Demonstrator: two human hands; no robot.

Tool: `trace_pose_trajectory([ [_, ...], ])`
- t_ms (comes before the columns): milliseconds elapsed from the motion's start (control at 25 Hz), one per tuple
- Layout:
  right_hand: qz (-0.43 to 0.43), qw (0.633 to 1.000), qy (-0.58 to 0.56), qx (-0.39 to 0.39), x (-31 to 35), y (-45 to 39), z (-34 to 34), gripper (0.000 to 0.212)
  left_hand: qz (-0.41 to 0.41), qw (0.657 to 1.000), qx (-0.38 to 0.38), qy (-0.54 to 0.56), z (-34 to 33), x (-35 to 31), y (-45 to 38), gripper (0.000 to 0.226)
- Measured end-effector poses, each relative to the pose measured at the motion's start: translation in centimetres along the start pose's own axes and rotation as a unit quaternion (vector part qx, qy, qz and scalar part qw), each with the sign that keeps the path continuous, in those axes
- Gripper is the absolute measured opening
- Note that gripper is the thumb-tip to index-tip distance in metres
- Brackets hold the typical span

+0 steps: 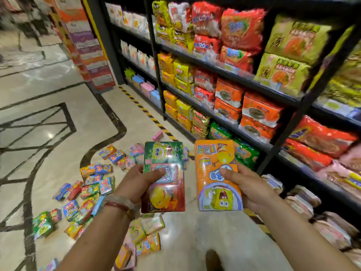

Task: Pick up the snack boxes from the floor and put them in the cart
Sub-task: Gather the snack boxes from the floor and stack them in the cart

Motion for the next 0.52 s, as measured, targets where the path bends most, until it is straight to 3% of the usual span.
trace_pose_trajectory([
  [240, 0.037, 0.986, -0.047, -0.154, -2.0, 11.6, 5.7, 0.016, 0.017, 0.990, 0.090, -0.106, -5.2, 4.4, 2.9, 0.012],
  [400, 0.067, 0.956, -0.080, -0.273, -3.3, 21.2, 11.9, 0.013, 0.025, 0.968, 0.183, -0.171, -12.6, 8.3, 6.3, 0.016],
  [520, 0.088, 0.930, -0.102, -0.342, -3.9, 28.5, 16.5, 0.024, 0.039, 0.946, 0.248, -0.204, -18.7, 11.6, 10.1, 0.018],
])
Point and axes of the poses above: each hand's wrist, its own y-axis away from the middle knuckle, its own z-axis out of the back of the hand, x = y × z, the point moved 1 cm from there along -y, towards the middle knuckle, and after that the axes turned 13 degrees about z, right-handed, at the moved point
